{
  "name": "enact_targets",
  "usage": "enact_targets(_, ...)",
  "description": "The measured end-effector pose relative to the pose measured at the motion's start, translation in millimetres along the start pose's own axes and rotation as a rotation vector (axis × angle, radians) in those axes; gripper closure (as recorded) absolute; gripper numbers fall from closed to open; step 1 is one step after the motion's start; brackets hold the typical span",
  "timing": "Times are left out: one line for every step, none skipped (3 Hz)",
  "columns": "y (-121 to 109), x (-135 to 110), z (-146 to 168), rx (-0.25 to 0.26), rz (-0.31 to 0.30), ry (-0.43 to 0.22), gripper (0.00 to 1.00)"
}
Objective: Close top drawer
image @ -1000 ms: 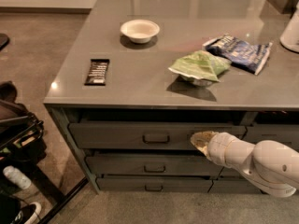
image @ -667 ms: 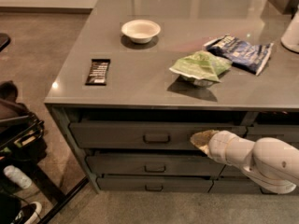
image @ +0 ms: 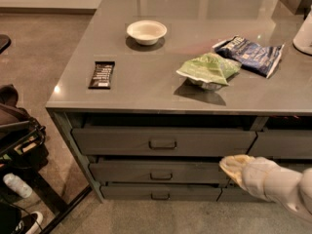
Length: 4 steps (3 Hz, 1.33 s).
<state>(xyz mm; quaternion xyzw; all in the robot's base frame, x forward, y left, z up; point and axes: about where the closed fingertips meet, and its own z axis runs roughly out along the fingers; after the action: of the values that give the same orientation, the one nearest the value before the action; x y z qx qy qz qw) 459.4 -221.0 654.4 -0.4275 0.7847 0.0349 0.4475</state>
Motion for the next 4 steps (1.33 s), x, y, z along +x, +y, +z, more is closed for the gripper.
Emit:
enact_targets(1.0, 2.9, -8.0, 0.008, 0.003, 0.008, 0.61)
enact_targets(1.0, 2.7, -7.8, 0.008, 0.003, 0.008, 0.37)
enact_targets(1.0, 2.7, -7.8, 0.008, 0.003, 0.008, 0.14)
enact_targets(1.0, 2.7, -7.8, 0.008, 0.003, 0.008, 0.0)
